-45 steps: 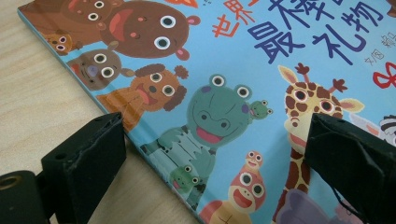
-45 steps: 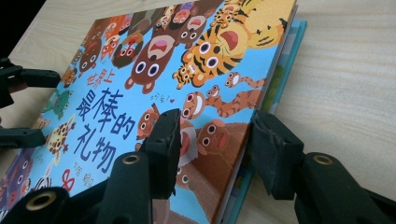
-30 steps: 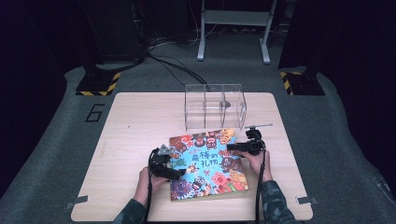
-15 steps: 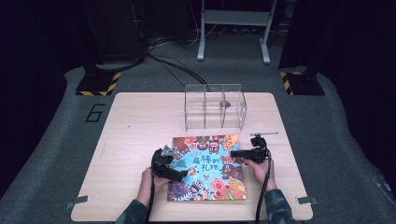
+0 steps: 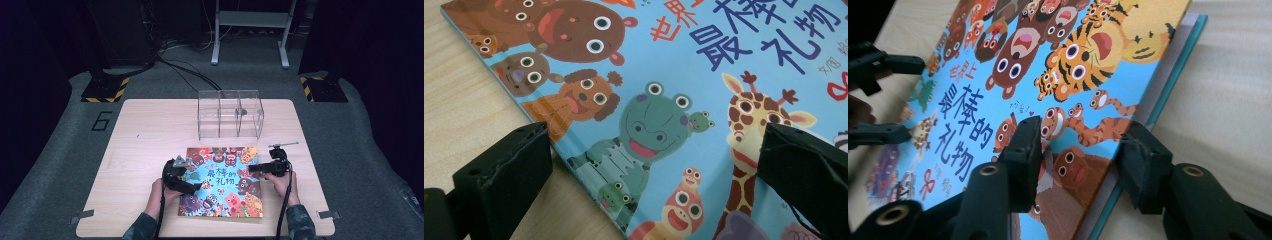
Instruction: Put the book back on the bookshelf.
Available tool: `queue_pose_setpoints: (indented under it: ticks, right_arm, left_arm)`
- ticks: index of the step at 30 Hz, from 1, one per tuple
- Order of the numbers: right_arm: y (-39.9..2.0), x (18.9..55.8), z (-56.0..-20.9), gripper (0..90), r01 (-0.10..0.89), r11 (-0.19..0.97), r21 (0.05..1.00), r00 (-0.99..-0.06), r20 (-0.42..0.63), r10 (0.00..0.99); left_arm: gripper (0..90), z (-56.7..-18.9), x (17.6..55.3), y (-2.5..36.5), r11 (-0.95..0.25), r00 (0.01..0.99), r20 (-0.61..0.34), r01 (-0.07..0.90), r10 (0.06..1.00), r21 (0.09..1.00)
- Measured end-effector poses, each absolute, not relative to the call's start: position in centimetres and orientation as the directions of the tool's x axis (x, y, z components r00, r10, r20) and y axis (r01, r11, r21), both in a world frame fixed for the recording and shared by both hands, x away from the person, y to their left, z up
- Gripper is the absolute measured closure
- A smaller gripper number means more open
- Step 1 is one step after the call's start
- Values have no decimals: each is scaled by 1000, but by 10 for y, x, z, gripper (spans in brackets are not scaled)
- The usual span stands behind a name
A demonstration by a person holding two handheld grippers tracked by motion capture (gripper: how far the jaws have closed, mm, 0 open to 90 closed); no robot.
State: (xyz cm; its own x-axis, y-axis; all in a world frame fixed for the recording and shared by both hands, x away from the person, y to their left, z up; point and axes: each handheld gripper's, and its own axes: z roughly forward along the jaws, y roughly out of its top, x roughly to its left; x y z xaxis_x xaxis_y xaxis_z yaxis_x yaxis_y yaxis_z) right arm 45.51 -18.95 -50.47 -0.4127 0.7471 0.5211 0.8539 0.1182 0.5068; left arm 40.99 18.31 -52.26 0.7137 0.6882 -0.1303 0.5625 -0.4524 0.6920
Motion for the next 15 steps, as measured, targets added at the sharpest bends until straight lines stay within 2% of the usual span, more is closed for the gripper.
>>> queue_pose_setpoints:
  ticks: [1,4,7,12,15]
  right_arm:
    - [-186,458,-503,462,849,138,511,-426,506,749]
    - [-183,463,-502,459,838,155,524,-440,481,758]
    - [-184,473,-504,457,853,127,507,-420,520,744]
    - [-183,480,-504,456,846,131,517,-428,512,744]
    - [-186,488,-505,425,857,104,504,-412,551,726]
  left_arm:
    - [11,-523,410,183,-452,713,-129,562,689,693]
    - [12,-523,410,183,-452,714,-128,561,689,694]
    - [15,-522,410,183,-459,717,-125,559,686,690]
    - [21,-523,410,183,-456,717,-123,556,686,695]
    - [22,-521,410,184,-476,726,-115,553,678,683]
